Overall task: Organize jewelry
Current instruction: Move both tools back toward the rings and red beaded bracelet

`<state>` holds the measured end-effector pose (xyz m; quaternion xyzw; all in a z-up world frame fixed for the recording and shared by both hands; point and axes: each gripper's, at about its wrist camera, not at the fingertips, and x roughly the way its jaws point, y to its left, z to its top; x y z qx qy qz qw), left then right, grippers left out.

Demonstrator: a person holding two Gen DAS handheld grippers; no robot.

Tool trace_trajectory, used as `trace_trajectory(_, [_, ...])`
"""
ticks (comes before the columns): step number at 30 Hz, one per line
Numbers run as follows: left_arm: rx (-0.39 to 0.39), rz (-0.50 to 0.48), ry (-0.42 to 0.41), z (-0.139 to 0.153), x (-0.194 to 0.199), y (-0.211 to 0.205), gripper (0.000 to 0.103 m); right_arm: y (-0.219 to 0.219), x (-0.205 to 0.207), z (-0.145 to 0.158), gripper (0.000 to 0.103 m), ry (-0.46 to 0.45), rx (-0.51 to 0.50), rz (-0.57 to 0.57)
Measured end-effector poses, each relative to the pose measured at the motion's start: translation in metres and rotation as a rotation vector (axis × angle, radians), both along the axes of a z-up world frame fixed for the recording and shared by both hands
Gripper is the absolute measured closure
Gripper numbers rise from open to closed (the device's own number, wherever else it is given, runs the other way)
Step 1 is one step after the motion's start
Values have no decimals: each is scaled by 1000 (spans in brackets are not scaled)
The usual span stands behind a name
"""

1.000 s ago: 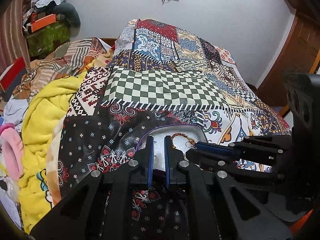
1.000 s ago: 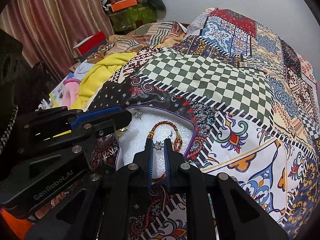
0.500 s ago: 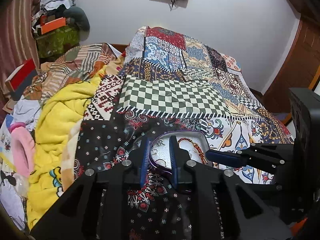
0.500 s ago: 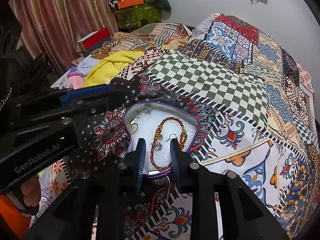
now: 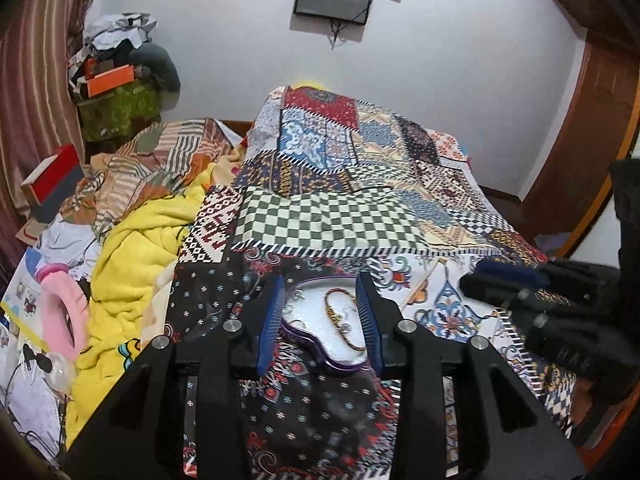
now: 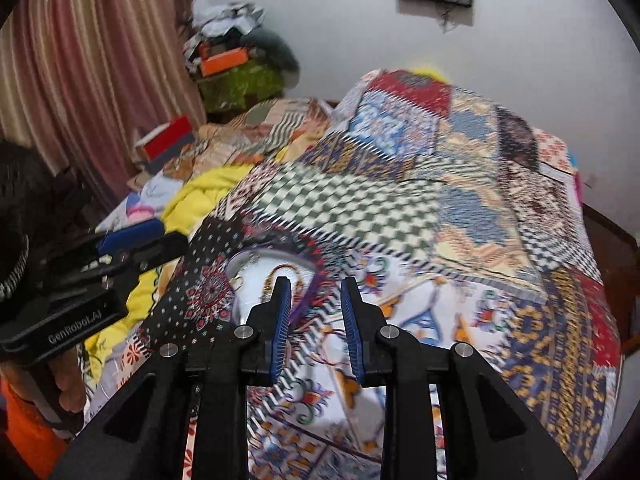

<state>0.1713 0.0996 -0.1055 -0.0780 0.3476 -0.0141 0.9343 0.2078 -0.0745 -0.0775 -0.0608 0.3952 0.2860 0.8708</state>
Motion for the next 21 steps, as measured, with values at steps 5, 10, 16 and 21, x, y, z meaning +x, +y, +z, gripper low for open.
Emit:
trace_trajectory(5, [17,-29,-5,5,-7,-21,63,-33,-7,14,74,-32,18,-73])
trace_trajectory(10, [24,-65,10,3,-12,-43,63,-64,-14,20,67,-58,22,-135])
trace_trajectory(16, [35,-114,55,-10,-11,-69,63,-93,-14,19,67,-52,24,-186])
trace_trajectory(21, [38,-152,109,-28,-6,-91,62,-110,-12,12,67,-40,16,-213])
